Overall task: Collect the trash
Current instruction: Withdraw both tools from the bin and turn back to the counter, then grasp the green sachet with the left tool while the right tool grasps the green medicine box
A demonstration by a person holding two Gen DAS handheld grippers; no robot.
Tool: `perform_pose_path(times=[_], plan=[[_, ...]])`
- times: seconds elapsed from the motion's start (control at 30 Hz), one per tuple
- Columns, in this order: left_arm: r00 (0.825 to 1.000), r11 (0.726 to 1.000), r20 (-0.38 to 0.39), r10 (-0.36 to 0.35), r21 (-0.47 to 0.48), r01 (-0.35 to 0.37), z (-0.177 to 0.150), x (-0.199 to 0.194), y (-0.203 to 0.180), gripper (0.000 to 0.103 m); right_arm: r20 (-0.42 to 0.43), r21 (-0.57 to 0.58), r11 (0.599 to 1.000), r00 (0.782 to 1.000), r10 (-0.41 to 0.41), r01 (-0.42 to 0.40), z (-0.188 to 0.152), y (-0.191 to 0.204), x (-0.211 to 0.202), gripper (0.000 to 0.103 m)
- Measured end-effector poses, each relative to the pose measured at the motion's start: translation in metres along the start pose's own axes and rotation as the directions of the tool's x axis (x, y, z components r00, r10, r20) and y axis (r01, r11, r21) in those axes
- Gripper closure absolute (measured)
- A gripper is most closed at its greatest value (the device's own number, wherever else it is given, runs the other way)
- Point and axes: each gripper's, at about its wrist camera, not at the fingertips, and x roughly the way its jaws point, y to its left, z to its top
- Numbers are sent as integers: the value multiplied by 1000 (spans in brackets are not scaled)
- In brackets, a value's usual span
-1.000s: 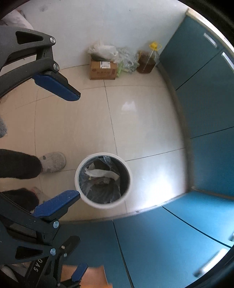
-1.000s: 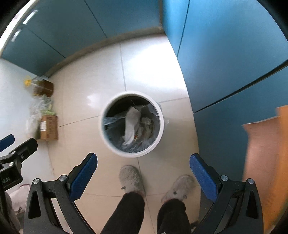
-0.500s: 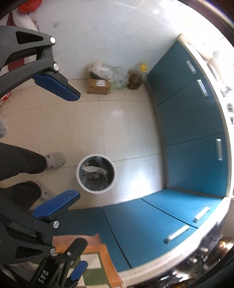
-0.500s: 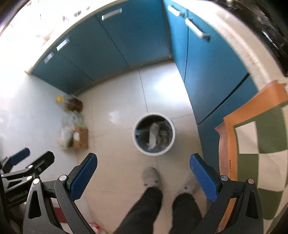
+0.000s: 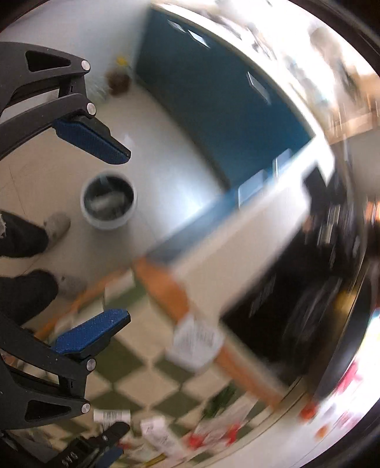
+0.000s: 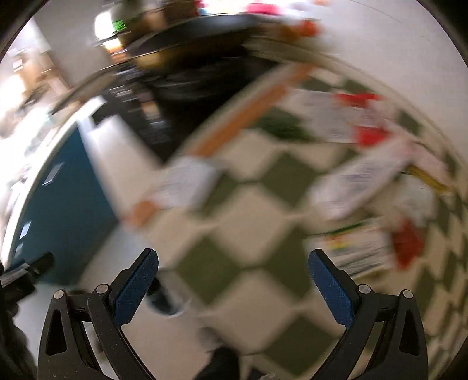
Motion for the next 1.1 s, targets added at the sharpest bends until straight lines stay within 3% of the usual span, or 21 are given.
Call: perform_pose_path(times=[0.1,0.27,0.33,0.43,0.47,0.53,0.57,0.6,0.73,0.93,1.0,1.1], plan=[[997,994,-59,-44,93,49,27,40,-54,2,-46,76,997,999,-11,14,10,-52,22,0],[988,978,-137,-68,187,93,52,90,-98,4,-99,70,997,995,-11,18,15,-82,52,0],[984,971,-160,-74,213,107,59,108,-108,20,-122,54,998,992,-9,15,13,-81,62,0],[987,964,-137,-88,240,119,63,111,-114,30,-147,3,999,989,-31,32,12,-79,75,0],[987,960,-131,-92,251,123,64,110,-116,39,-147,-21,999,988,-47,44,13,-78,77,0],[988,952,-113,-101,277,129,64,105,-119,67,-158,-33,997,985,-67,63,15,-78,83,0],[988,949,-113,-102,288,131,65,103,-119,90,-182,-30,997,981,-70,66,14,-80,87,0],[987,947,-122,-108,291,140,65,102,-120,103,-206,-21,998,976,-67,64,12,-82,91,0],[984,953,-129,-120,262,151,64,102,-115,103,-198,11,997,977,-75,79,10,-92,94,2],[979,959,-82,-185,204,198,63,73,-82,103,-94,61,997,995,-45,51,7,-103,66,2],[969,958,-50,-244,146,248,66,60,-72,103,-74,83,996,997,-39,45,10,-108,59,3],[935,937,-76,-346,26,349,81,67,-63,97,-47,143,989,999,-24,31,14,-118,46,3]])
